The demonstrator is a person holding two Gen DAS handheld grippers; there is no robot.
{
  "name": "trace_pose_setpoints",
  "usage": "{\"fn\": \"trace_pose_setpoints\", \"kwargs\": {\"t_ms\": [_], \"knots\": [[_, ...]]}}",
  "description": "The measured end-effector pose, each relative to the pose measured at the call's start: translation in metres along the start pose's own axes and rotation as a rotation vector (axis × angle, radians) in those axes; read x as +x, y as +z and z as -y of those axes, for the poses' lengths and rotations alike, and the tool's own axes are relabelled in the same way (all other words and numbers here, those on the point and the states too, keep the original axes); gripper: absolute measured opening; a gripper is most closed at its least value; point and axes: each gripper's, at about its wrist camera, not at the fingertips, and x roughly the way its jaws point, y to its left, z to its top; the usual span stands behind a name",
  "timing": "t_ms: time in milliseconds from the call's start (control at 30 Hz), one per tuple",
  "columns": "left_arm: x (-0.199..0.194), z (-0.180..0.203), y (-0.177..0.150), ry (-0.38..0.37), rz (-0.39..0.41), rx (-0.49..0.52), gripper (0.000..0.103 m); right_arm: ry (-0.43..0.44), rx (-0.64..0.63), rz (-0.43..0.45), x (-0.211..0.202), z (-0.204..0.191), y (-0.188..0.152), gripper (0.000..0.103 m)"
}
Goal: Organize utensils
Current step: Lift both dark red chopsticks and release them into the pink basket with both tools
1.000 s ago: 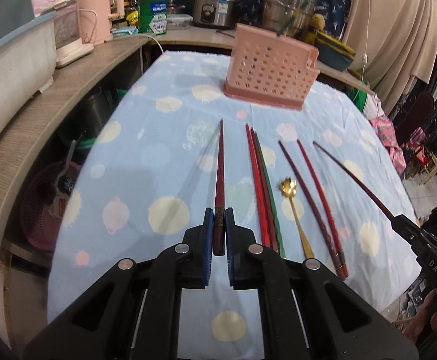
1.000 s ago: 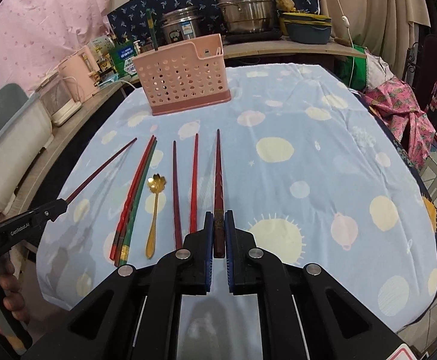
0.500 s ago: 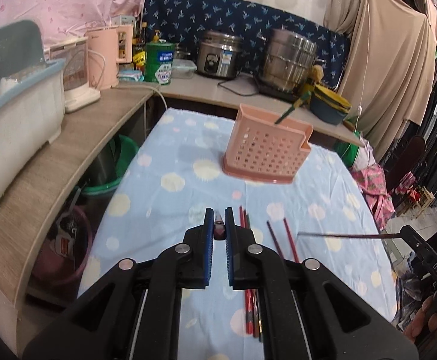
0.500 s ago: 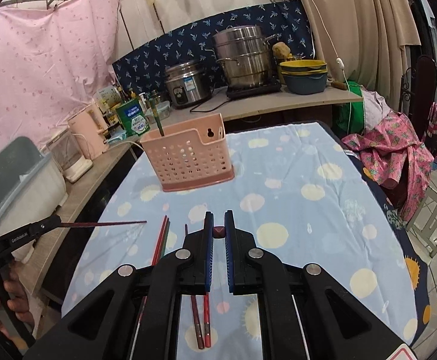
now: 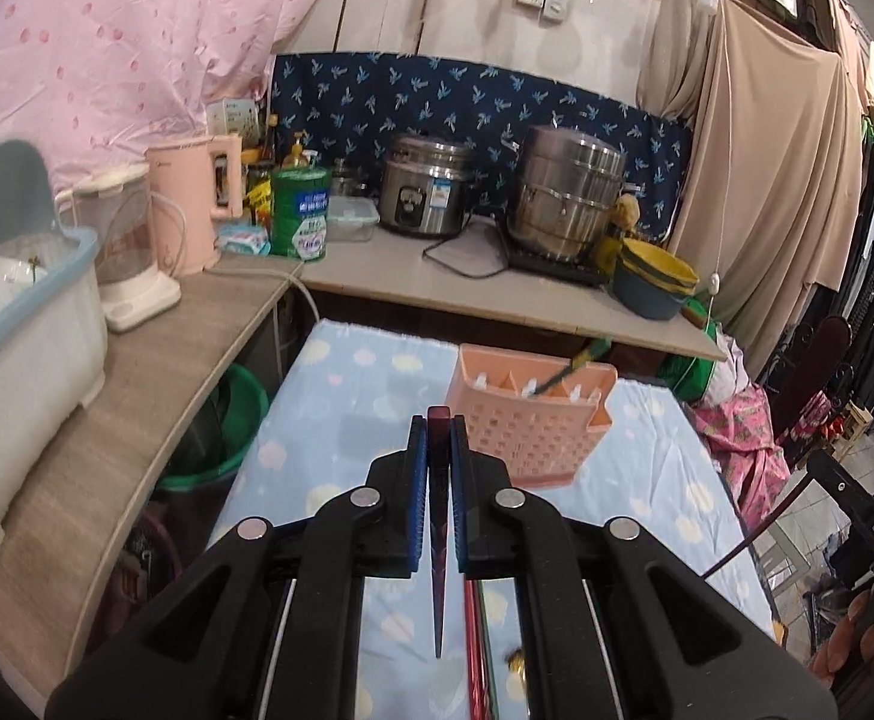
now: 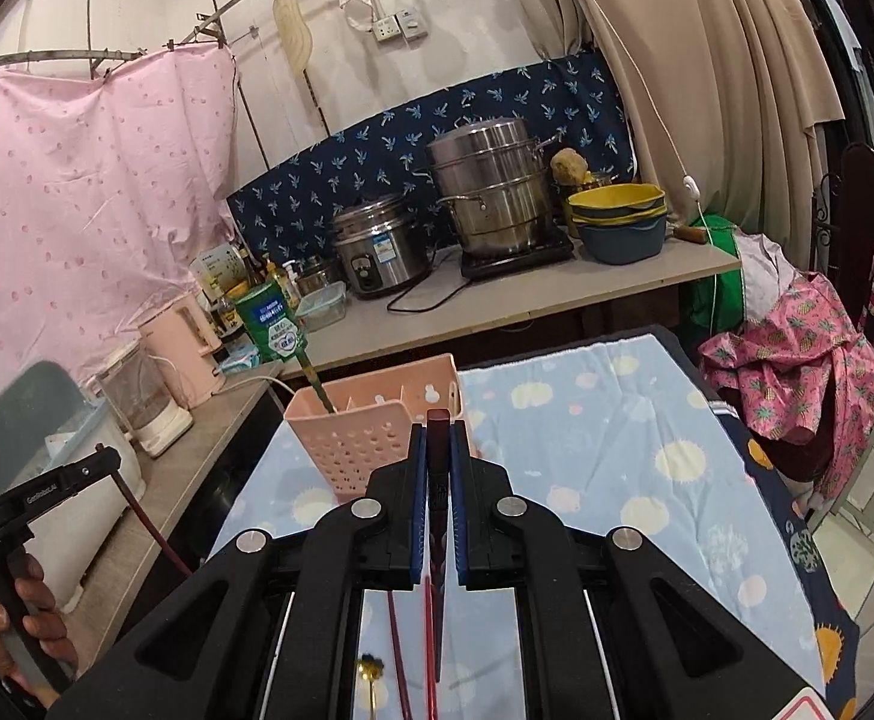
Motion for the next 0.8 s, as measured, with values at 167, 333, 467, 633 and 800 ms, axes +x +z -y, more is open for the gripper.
{"fn": "trace_pose_setpoints", "kwargs": {"t_ms": [167, 333, 467, 633, 800], "knots": [[0.003, 0.009, 0.045, -0.005, 0.085, -0.004, 0.007, 0.042, 0.025, 0.088, 0.016, -0.007, 0.038, 0.007], [0.006, 0.020, 0.092, -0.003, 0.202, -0.001, 0.007, 0.063, 0.027, 0.195, 0.037, -0.021, 0.076, 0.007], [0.014, 0.026, 0.120, -0.021, 0.270, -0.012, 0.007, 0.076, 0.047, 0.253, 0.058, -0.030, 0.099, 0.007], [0.042, 0.033, 0.136, -0.030, 0.294, -0.007, 0.007, 0.076, 0.043, 0.268, 0.089, -0.039, 0.111, 0.007], [0.086, 0.032, 0.122, -0.033, 0.211, -0.004, 0.007, 0.065, 0.042, 0.195, 0.128, -0.040, 0.100, 0.007]]}}
